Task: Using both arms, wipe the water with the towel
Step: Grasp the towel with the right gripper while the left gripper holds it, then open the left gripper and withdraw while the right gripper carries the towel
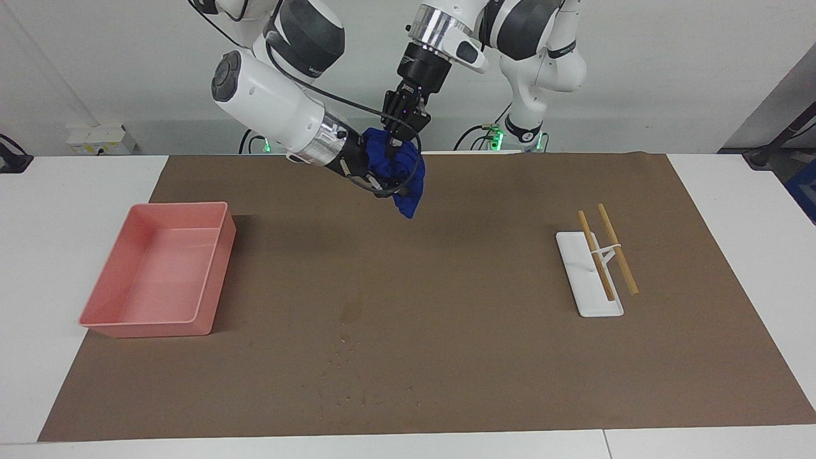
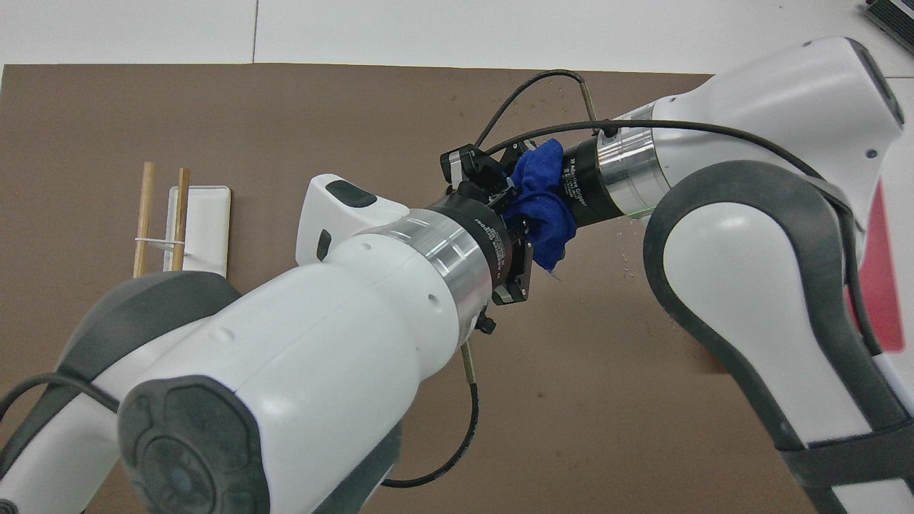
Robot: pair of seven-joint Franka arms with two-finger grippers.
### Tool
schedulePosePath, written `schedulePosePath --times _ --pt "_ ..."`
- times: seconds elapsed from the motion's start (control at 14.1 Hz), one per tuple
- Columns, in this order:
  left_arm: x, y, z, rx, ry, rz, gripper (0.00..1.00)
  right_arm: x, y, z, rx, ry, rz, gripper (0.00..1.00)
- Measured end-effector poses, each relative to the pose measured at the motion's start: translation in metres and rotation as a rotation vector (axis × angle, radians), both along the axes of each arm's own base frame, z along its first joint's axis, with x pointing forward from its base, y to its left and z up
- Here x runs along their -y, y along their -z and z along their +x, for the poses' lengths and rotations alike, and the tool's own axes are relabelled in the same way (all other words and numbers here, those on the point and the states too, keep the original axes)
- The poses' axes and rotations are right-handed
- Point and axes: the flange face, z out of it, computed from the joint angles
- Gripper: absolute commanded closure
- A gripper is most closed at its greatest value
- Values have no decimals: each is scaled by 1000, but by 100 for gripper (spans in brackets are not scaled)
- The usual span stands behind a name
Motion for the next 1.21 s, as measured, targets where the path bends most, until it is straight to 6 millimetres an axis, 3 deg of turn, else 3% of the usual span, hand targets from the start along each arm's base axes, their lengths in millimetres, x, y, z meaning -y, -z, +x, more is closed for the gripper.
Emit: schedulePosePath --times 0.21,0.5,0.85,0.99,1.21 --pt "-7 10 2 -39 23 67 14 -1 -1 0 4 -2 -2 100" --pt "-30 20 17 -74 34 143 0 0 -1 0 16 -8 -27 100" --pt "-69 34 19 -172 156 331 0 10 -1 11 84 36 -66 100" --pt "-92 38 25 -194 222 397 0 18 14 23 112 60 -111 100" --pt "-145 47 43 -220 341 488 0 23 56 54 205 69 -168 100"
